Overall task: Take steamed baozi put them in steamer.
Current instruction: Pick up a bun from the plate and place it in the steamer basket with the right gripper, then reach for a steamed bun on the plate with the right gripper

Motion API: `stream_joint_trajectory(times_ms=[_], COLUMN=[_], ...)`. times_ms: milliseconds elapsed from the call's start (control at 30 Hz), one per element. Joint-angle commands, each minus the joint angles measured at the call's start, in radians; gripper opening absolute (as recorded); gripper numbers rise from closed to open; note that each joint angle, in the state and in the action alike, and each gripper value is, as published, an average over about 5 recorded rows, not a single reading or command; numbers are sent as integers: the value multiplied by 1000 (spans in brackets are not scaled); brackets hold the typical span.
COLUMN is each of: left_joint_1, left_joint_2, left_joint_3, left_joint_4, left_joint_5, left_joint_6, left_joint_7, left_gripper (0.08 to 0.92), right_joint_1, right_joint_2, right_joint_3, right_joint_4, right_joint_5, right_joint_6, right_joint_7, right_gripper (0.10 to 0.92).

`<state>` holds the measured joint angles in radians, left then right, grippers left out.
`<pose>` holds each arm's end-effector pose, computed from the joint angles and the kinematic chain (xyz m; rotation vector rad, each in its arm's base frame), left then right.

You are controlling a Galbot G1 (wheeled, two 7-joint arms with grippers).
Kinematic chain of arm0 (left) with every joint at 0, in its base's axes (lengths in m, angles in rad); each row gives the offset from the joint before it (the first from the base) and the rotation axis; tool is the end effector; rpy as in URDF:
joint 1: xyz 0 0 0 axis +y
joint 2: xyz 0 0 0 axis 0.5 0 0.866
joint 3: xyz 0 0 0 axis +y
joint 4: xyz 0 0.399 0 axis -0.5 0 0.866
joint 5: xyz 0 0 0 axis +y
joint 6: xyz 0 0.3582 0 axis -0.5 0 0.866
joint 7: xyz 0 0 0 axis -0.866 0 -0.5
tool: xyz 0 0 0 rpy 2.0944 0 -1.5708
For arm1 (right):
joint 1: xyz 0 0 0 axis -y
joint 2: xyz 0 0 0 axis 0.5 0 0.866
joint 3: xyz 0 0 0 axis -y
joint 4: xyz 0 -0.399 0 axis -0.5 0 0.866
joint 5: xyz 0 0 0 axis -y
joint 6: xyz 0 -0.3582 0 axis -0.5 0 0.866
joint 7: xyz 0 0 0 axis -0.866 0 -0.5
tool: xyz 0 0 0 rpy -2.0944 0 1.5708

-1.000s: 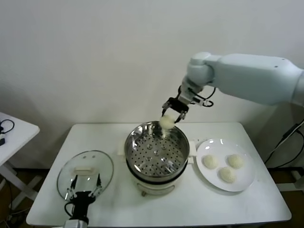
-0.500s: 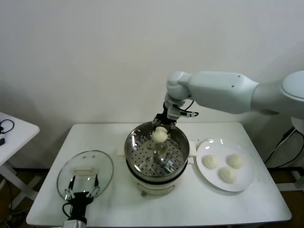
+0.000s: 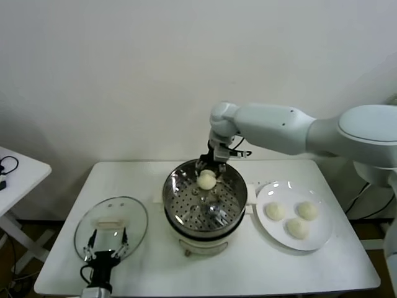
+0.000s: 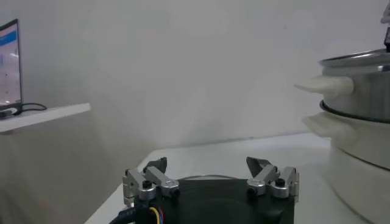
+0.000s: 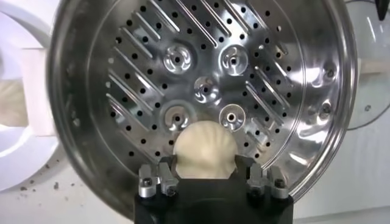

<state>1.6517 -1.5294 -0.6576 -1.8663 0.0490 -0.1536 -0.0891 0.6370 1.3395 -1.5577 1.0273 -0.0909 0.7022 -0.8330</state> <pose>0.1131 0.0579 -0.4337 0.2584 -2.9730 -0.2361 0.6429 0.1264 -0.0776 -2.0381 0.2453 -2.2549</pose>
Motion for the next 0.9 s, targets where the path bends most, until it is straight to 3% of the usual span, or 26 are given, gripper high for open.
stream_joint_trajectory(times_ms=[33, 200, 300, 400, 500, 700, 900], left_joint_1=[1, 6, 9, 14, 18, 18, 13], left_joint_2=[1, 1, 0, -1, -1, -2, -10], left_joint_3=[-3, -5, -4, -4, -3, 5, 17], left_joint_4=[-1, -10, -17, -23, -27, -27, -20], left_joint_5=[0, 2, 5, 6, 6, 7, 14], left_joint_6=[-2, -3, -3, -2, -3, -5, -5], left_joint_7=[0, 0, 1, 0, 0, -1, -1], left_gripper=[823, 823, 823, 823, 823, 823, 823], right_joint_1=[-14, 95, 231, 405, 538, 605, 531], right_joint_2=[12, -49, -109, -187, -289, -474, -607], right_joint_3=[6, -44, -160, -323, -469, -644, -661], right_joint_4=[-28, 70, 162, 264, 369, 496, 563], right_joint_5=[9, 158, 369, 653, 802, 784, 762], right_joint_6=[19, -13, -83, -261, -526, -857, -978], right_joint_7=[27, 9, -26, -80, -103, -23, 35], right_gripper=[772, 821, 822, 823, 823, 823, 823])
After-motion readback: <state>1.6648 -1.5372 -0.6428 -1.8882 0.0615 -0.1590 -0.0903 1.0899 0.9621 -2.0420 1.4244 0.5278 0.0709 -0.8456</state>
